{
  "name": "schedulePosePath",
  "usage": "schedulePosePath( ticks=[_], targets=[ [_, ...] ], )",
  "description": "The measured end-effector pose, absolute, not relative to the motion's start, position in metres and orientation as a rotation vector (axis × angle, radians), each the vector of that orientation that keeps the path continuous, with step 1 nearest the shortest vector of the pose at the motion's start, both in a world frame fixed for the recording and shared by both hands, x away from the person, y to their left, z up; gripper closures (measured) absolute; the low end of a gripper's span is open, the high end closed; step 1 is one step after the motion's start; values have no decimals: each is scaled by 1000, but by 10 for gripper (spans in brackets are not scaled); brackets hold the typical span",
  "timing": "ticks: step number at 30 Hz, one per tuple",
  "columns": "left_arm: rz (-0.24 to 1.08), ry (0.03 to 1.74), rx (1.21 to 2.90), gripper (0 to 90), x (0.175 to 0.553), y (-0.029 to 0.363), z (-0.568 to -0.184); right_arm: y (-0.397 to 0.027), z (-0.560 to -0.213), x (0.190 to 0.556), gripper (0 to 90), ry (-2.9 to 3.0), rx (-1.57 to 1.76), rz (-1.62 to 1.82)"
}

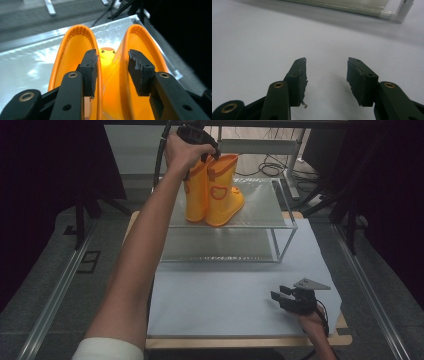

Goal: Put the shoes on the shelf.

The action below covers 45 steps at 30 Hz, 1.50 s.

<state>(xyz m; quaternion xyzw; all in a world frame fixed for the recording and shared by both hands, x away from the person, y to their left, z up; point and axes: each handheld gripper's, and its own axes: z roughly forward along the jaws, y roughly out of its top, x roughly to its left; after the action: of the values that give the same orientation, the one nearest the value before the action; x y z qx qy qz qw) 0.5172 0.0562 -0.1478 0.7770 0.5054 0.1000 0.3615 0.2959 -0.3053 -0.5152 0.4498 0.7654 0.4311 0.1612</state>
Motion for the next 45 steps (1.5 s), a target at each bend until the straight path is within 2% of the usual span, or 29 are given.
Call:
schedulePosePath(
  ticks=[7,12,15,27,34,45],
  targets=[
    [270,1230,1997,634,491,80,-140,-306,-514,295,498,2183,1286,1236],
    [269,1191,1997,793,466,101,-141,-307,-512,294,497,2171,1280,1240],
    [265,1168,2022,839,452,109,-143,-308,-511,293,497,2166,1284,1243],
    [244,1150,2077,898,413,136,-171,-311,-509,294,497,2151,1287,1250],
    [223,1212,2109,900,419,149,-204,-308,-509,297,497,2161,1275,1254],
    [207,1309,2110,900,456,147,-259,-310,-510,300,497,2166,1281,1252]
  ],
)
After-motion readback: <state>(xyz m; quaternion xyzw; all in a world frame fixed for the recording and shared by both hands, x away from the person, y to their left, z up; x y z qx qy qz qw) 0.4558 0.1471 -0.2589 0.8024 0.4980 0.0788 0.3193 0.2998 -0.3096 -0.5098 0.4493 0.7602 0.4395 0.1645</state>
